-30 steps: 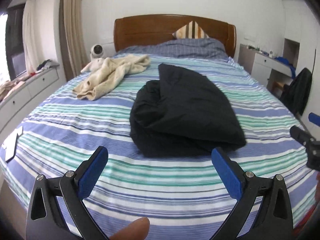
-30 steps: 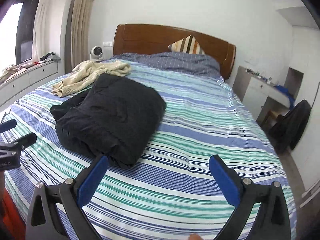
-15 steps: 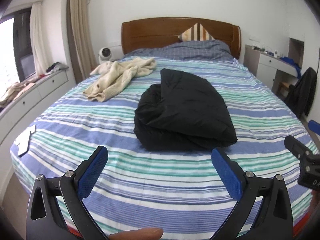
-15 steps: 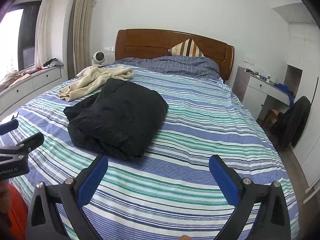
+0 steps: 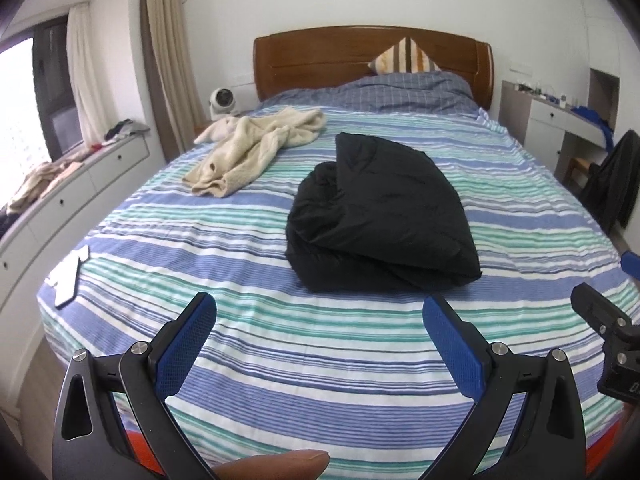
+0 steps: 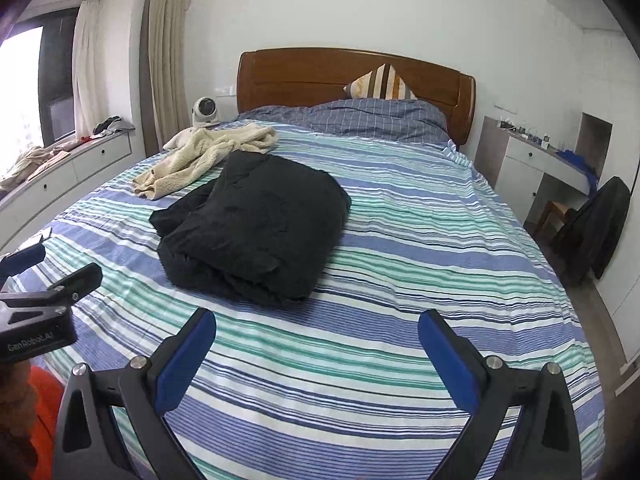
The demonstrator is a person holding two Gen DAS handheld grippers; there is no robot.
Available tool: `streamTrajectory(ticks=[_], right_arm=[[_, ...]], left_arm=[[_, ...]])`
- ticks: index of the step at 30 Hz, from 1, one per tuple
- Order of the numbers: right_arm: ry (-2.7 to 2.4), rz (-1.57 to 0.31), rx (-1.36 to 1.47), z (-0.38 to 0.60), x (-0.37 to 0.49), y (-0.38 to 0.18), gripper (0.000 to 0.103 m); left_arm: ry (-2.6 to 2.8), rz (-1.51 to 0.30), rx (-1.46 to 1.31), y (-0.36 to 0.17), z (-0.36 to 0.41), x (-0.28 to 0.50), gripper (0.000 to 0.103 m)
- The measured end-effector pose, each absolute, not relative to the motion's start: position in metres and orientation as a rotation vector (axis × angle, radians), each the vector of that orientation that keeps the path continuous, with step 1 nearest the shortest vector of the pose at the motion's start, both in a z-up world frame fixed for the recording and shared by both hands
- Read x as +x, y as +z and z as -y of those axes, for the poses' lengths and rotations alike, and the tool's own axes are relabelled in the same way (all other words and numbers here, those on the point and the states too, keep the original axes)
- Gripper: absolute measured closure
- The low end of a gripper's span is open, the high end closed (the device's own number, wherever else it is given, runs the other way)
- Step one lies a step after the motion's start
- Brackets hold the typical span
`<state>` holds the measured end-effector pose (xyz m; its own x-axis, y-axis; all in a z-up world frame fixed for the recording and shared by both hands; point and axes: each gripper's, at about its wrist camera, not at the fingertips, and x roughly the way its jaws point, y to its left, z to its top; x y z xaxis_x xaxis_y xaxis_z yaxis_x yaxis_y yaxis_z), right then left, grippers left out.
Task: Fold large clothes
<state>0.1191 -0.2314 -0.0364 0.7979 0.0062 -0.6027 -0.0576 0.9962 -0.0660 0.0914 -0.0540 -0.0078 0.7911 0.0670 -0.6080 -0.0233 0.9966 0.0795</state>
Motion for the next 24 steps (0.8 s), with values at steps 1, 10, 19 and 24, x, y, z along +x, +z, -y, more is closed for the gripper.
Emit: streamTrajectory(ticks=[1,10,19,24], right_arm=[[0.036,-0.65,-0.083,0.229,0.118,-0.035,0.0],[0.031,-0.669,-0.085,0.222,0.11,-0.033,0.0],[0.02,-0.675,-0.08,0.224,0.108,-0.033,0.0],[0.022,-0.676,-0.078,0.223,0.107,-0.034,0.0]], left_arm=[[0.048,-0.662,0.072,-0.008,0.054,0.092,0.0],[0.023,-0.677,0.036,-0.004,0.05,0.089,0.0],[0.015,-0.672,0.027,-0.004,0.051,0.088,0.0],[0.015,-0.654,0.01,-0.002,0.052,0.084,0.001]])
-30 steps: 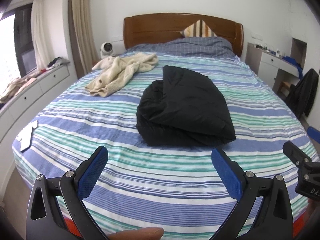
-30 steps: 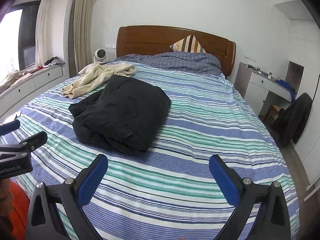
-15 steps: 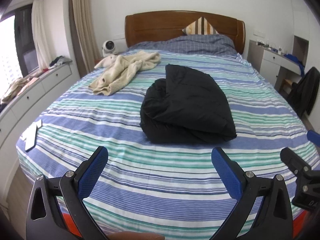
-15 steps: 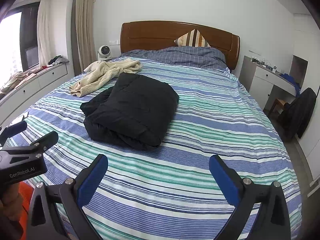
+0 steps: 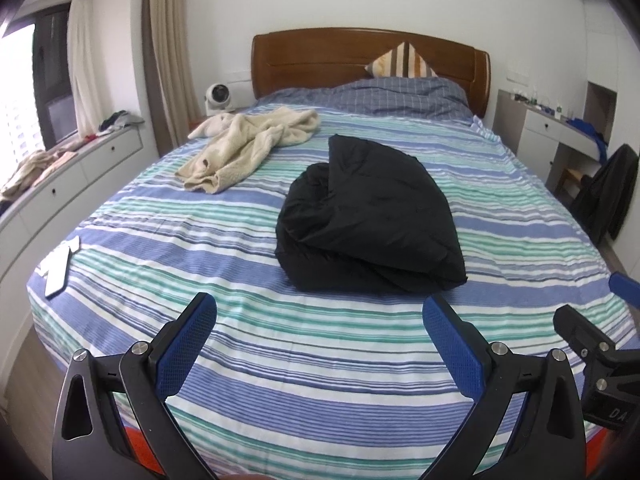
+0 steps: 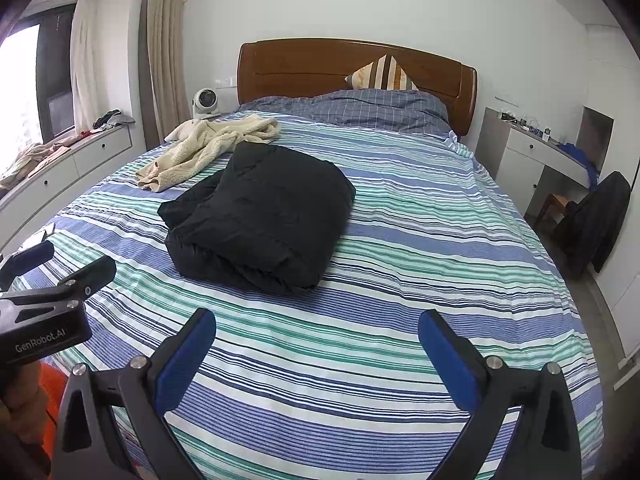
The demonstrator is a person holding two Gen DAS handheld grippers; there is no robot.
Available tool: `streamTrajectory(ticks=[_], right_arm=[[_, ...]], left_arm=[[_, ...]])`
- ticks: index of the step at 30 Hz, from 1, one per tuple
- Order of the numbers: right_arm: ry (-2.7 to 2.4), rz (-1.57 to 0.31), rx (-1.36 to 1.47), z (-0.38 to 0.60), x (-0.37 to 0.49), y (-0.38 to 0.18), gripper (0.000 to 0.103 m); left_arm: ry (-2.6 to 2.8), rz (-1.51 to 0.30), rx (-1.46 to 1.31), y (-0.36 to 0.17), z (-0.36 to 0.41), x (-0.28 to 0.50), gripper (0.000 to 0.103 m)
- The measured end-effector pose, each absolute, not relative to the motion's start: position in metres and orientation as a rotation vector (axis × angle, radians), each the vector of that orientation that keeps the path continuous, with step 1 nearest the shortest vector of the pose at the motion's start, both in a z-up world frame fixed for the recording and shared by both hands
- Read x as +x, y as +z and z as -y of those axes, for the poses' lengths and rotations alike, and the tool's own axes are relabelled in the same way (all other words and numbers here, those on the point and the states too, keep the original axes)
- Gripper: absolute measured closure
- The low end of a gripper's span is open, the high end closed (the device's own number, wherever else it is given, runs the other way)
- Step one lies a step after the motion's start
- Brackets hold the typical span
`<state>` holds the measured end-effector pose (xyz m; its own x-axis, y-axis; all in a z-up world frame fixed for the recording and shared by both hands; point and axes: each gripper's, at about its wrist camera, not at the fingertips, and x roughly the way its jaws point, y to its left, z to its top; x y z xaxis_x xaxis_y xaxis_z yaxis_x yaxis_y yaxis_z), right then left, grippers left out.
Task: Fold large clothes
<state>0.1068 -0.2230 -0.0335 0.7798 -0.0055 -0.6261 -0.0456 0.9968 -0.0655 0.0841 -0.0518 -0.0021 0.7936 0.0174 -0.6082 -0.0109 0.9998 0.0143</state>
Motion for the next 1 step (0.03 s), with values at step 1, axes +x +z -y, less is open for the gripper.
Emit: streamTrajectory(ticks=[1], right_arm=[[0.022,-0.677,-0.078,0.2228,0.1071,-0.0333,0.0]], left_arm=[[0.012,-0.653,0.01,-0.0011,0.0522,0.0844,0.001]])
